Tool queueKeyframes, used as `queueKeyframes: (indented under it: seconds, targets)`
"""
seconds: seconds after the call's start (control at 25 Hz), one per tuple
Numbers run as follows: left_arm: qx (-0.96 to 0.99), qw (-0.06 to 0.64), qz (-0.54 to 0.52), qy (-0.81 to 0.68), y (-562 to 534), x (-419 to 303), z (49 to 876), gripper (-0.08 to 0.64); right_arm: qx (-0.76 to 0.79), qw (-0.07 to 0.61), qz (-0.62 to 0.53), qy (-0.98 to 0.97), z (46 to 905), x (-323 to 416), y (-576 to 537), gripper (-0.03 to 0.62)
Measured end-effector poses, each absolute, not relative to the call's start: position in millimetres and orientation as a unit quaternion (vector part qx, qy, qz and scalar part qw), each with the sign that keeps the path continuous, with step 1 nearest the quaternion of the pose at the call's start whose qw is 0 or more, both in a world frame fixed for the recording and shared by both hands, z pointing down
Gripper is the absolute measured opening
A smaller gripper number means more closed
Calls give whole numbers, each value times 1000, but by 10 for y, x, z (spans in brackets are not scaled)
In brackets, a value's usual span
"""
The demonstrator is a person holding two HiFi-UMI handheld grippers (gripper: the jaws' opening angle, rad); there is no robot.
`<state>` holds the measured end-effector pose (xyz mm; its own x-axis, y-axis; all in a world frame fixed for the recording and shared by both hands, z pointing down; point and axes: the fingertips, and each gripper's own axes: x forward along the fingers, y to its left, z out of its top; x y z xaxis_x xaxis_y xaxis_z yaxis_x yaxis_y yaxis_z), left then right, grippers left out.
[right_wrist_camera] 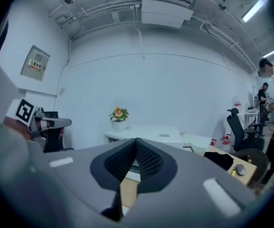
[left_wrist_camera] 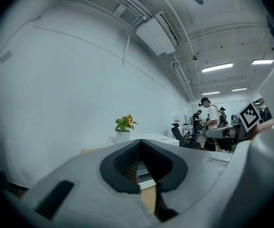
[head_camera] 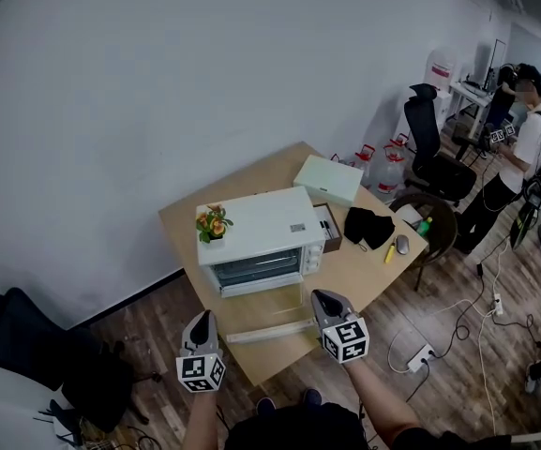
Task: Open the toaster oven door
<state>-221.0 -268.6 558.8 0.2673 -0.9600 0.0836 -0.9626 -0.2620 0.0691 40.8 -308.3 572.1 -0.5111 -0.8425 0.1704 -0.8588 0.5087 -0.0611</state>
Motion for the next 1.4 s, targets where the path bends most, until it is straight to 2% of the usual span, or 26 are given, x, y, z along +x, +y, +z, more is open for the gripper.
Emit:
queueKeyframes:
  seconds: [0.24, 1.4]
  targets:
    - [791, 66, 3, -608, -2614, -2371, 5670, -2, 493, 70, 85, -863, 5885, 468, -3042, 12]
    - [801, 114, 16, -587, -2660, -2173, 5867, -2, 482, 61, 132, -864, 6046, 514, -3124, 11]
